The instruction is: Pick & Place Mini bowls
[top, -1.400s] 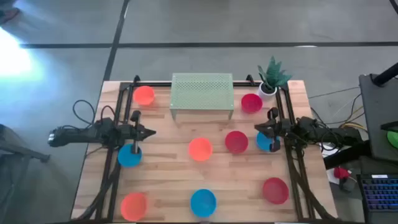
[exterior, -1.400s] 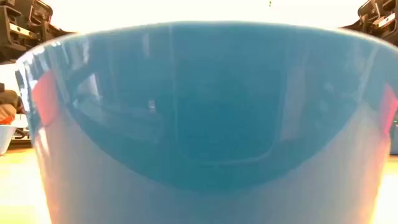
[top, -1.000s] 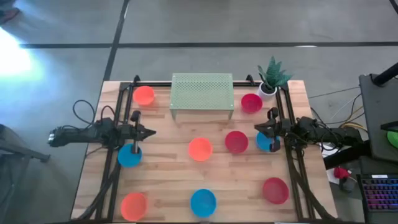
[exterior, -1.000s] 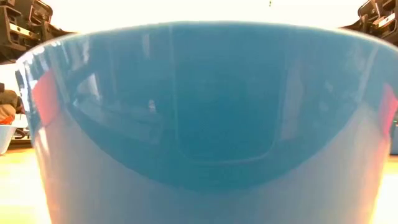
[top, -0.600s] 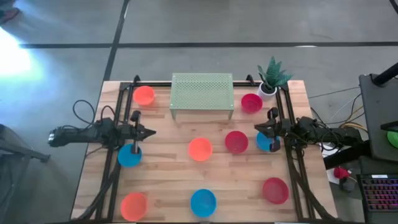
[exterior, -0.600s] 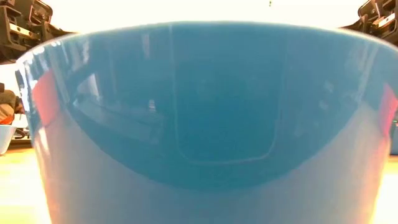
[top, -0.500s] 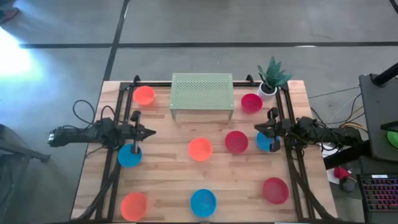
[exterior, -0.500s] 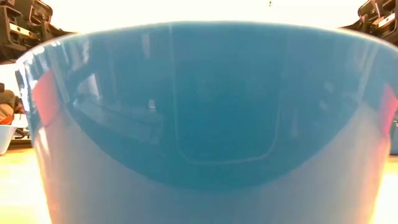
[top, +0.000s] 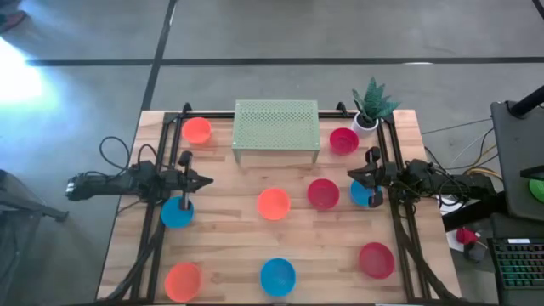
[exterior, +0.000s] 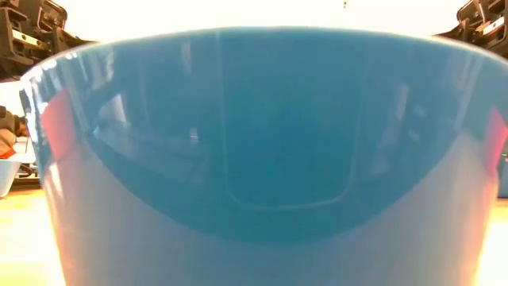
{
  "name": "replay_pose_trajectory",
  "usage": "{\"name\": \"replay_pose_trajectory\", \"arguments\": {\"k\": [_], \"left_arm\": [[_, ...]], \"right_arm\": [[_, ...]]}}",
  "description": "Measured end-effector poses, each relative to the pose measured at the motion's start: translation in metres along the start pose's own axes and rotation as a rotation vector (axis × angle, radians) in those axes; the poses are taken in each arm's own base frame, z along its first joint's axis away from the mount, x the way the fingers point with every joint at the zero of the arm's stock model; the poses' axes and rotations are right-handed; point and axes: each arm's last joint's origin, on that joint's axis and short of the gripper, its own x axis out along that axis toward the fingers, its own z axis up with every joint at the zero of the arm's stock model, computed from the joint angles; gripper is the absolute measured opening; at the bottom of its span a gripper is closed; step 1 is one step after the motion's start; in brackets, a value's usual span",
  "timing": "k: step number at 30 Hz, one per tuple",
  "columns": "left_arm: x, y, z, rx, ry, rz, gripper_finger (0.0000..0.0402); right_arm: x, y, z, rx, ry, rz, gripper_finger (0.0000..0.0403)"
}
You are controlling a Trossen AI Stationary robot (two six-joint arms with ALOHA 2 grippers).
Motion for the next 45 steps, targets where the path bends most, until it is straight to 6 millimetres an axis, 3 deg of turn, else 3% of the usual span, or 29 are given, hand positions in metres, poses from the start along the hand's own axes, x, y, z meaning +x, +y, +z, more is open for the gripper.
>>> {"name": "replay_pose_trajectory", "arguments": {"k": [10,22,35,45], "left_arm": [[0.0000,0.0000,0.0000,0.000,0.000,0.000,0.0000],[0.0000,0.0000,0.0000,0.000,0.000,0.000,0.0000],[0.0000,0.0000,0.0000,0.000,0.000,0.000,0.0000],[0.0000,0.0000,0.0000,0.000,0.000,0.000,0.0000]], "right_arm": [[0.0000,0.0000,0.0000,0.017,0.000,0.000,0.0029],[0.0000,0.0000,0.0002,0.292,-0.002,0.000,0.0029],[-0.0004,-0.0065,-0.0005,0.151,-0.012,-0.228,0.0028],[-0.0006,-0.0073,-0.0004,-0.008,0.006,-0.254,0.0028]]}}
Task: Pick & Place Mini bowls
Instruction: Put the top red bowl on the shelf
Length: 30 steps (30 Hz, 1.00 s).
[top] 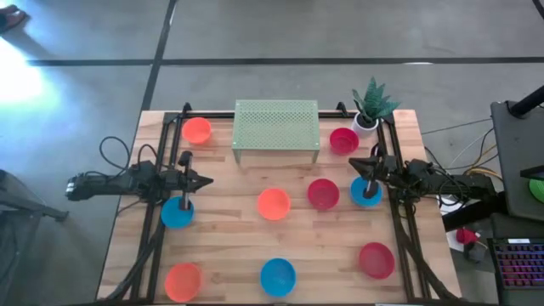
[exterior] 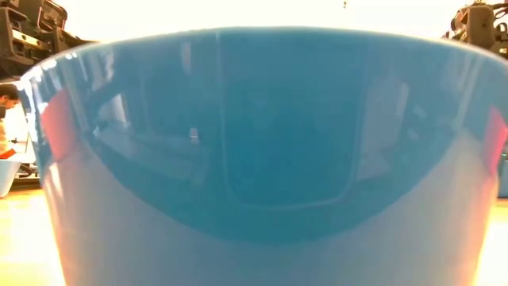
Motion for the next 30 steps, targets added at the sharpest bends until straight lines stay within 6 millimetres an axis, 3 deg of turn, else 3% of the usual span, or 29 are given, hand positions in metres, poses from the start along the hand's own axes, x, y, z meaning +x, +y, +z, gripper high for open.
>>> {"name": "replay_pose_trajectory", "arguments": {"k": [11,17,30], "left_arm": [[0.000,0.000,0.000,0.000,0.000,0.000,0.0000],[0.000,0.000,0.000,0.000,0.000,0.000,0.0000],[0.000,0.000,0.000,0.000,0.000,0.001,0.0000]], "right_arm": [[0.000,0.000,0.000,-0.145,-0.002,-0.001,0.0028],[-0.001,-0.005,0.006,-0.134,-0.038,-0.178,0.0028],[0.004,-0.006,0.059,-0.066,-0.090,-0.242,0.0028]]}}
